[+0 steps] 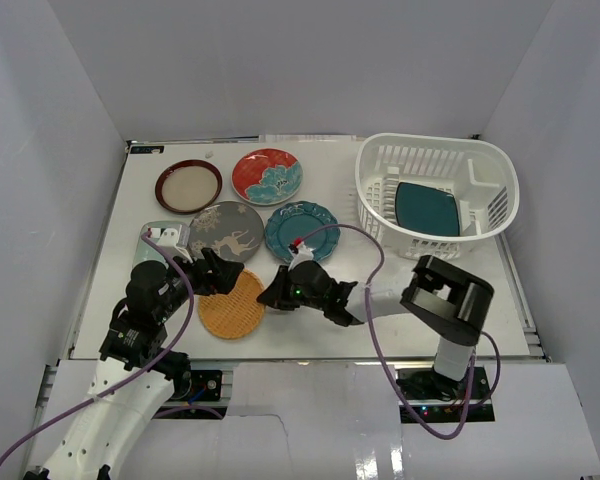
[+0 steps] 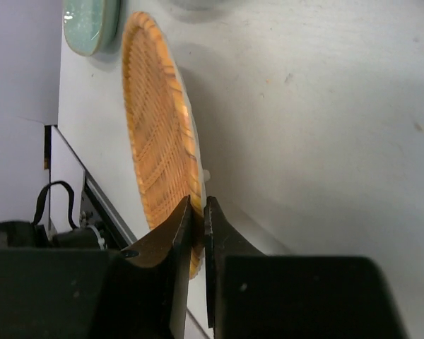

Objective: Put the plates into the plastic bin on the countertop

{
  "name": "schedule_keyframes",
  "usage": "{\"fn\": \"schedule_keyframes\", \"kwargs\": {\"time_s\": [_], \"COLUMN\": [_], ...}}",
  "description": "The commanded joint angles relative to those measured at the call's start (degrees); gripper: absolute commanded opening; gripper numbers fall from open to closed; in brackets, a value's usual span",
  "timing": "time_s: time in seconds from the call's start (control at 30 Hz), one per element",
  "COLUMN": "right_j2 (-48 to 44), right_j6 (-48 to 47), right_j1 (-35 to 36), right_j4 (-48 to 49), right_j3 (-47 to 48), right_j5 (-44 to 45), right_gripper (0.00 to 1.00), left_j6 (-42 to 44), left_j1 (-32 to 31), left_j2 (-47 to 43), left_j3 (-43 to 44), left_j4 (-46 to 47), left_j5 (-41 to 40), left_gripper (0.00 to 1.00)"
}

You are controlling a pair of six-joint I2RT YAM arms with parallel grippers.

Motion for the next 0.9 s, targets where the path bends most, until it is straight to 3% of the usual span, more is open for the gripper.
{"fn": "schedule_keyframes", "kwargs": {"time_s": [0.0, 0.07, 0.17, 0.27, 0.4, 0.43, 0.47, 0.57, 0.67, 0.87], "right_j2": [-10.58, -20.78, -34.23, -45.31, -53.23, -52.98, -52.46, -47.37, -40.34, -31.10], "right_j6": [-5.44, -10.71, -18.62, -23.89, -27.16, -27.43, -27.17, -25.32, -23.56, -21.10], "right_j1": [-0.50, -1.21, -3.22, -10.76, -34.56, -38.79, -47.70, -61.45, -69.03, -73.28], "right_j4": [-4.97, -8.22, -21.47, -31.07, -36.35, -38.27, -38.47, -38.12, -37.16, -34.52], "right_j3": [-4.27, -5.24, -1.39, 2.04, 4.68, 5.38, 6.61, 8.55, 10.66, 11.46], "right_j5": [5.92, 6.62, 12.15, 13.22, 8.31, 5.33, 3.04, -6.81, -11.12, -12.28], "right_gripper": [0.08, 0.08, 0.08, 0.08, 0.08, 0.08, 0.08, 0.08, 0.08, 0.08], "left_j6": [0.05, 0.05, 0.14, 0.14, 0.23, 0.23, 0.14, 0.23, 0.23, 0.14], "left_j1": [-0.12, -0.12, -0.03, -0.03, -0.03, -0.03, -0.03, -0.03, -0.03, -0.12], "left_j2": [-0.19, -0.28, -0.45, -0.54, -0.54, -0.45, -0.45, -0.28, -0.36, -0.19], "left_j3": [2.29, 2.29, 2.29, 2.20, 1.94, 1.94, 1.94, 1.85, 1.76, 1.67], "left_j4": [-0.65, -0.65, -0.65, -0.38, -0.12, -0.12, -0.03, -0.03, -0.03, 0.14], "left_j5": [-0.91, -0.82, -0.64, -0.20, 0.50, 0.59, 0.76, 0.94, 0.85, 1.20], "left_gripper": [0.98, 0.98, 0.98, 0.98, 0.98, 0.98, 0.98, 0.98, 0.98, 0.98]}}
